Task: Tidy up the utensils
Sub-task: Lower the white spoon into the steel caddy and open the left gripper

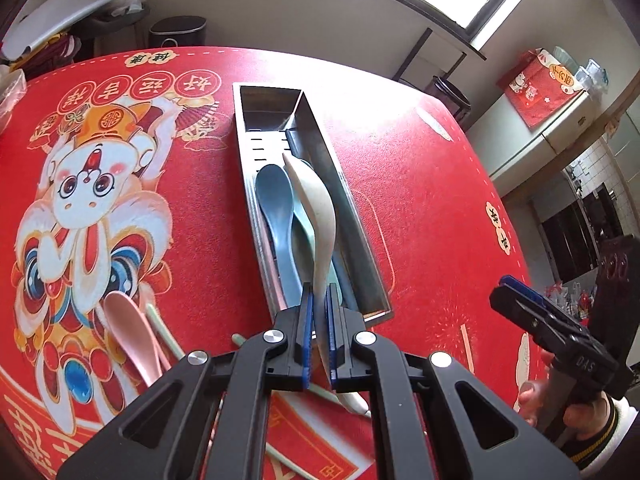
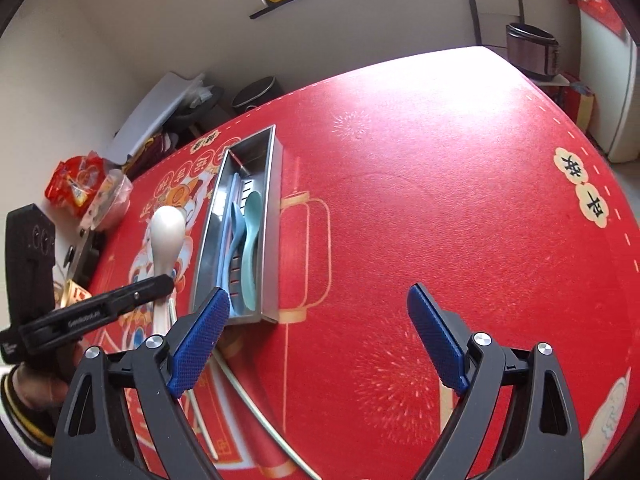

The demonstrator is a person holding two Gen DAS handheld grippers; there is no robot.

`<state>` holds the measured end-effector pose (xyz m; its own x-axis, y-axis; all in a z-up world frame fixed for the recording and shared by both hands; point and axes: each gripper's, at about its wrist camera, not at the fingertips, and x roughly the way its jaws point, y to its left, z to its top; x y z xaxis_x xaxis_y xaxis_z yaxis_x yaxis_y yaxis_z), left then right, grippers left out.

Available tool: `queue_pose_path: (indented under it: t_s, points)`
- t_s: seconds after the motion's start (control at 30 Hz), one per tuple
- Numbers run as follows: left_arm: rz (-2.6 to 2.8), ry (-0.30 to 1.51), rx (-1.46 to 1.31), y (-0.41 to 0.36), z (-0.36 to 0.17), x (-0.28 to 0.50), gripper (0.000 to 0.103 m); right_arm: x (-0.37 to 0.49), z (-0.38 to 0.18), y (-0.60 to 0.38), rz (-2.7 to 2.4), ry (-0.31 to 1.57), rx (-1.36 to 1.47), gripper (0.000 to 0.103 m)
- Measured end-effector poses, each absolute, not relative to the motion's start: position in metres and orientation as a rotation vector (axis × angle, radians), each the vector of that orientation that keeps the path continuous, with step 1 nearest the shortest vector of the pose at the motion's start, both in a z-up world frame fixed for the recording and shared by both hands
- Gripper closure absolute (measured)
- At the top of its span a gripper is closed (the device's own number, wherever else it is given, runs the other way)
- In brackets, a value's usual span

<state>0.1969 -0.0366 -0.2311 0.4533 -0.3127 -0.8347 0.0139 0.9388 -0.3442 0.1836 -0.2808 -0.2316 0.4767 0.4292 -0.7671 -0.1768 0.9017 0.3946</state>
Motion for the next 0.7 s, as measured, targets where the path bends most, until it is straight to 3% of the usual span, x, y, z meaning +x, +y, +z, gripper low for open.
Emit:
queue_pose_path:
  t_s: [0.7]
  points:
    - [-0.140, 1.225, -0.170, -0.069, -0.279, 0.274, 0.097, 0.166, -0.237, -0.328, 0.320, 1.018, 0.353, 0.016]
